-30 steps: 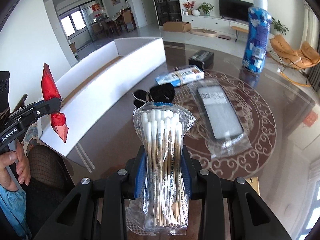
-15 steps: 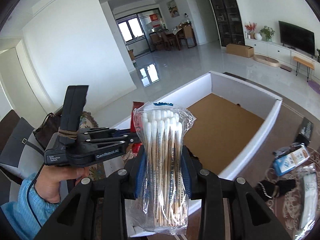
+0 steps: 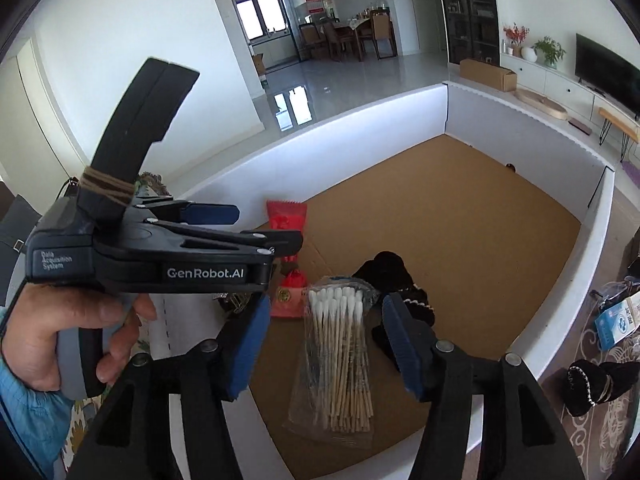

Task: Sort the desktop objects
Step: 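Open both tools to drop the candy and swab bag into the box, then grasp the gold cosmetic tube on the table with the right tool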

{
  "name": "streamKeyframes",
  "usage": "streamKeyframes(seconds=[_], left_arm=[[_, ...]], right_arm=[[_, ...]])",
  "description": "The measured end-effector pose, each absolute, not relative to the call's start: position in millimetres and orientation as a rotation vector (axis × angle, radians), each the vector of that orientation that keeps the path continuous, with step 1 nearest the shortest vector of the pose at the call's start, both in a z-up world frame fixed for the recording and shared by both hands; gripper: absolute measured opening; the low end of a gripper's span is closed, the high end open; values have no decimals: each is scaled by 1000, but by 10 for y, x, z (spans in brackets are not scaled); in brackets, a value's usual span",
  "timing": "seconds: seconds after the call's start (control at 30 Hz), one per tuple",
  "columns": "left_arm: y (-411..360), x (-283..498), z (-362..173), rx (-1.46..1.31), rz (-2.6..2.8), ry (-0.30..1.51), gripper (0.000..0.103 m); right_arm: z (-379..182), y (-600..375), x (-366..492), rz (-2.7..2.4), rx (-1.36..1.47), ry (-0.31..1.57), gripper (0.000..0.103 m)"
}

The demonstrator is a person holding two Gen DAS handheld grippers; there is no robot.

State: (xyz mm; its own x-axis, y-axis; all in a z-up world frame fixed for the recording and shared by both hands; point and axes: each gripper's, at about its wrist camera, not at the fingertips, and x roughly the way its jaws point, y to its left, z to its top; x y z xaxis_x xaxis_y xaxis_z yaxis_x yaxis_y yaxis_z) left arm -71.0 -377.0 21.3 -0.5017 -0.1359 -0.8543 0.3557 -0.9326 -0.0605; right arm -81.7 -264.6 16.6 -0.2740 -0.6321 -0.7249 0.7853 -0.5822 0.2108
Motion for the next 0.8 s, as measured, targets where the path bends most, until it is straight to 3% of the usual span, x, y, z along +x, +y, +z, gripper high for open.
streamKeyframes(seconds=[0.07,0.2,0.37,0.4,0.43,0.5,0.8], left_arm=[[-3677,-654,320,1330,-2509,336,78],[-3199,-571,625,1245,-2611,233,78],[-2198,-572,897,1217,-2829,112,78],[-1973,-558,906,1222,-2874,93,82],[-1757,-534,913,1236,-2915,79,92],[-1341,-516,816,1281,-2978,61,102],[-216,-775,-525,1643,-2885,45,102]], right_arm=[[287,-2422,-817,-2005,946,204,68],[433,-1768,-773,-2140,856,111,89],[191,-651,-671,-2333,895,42,90],[101,-414,-639,-2364,927,36,90],[19,-169,-597,-2395,963,36,90],[-141,308,-490,-2458,1034,41,90],[-352,2089,209,-2707,1156,125,90]])
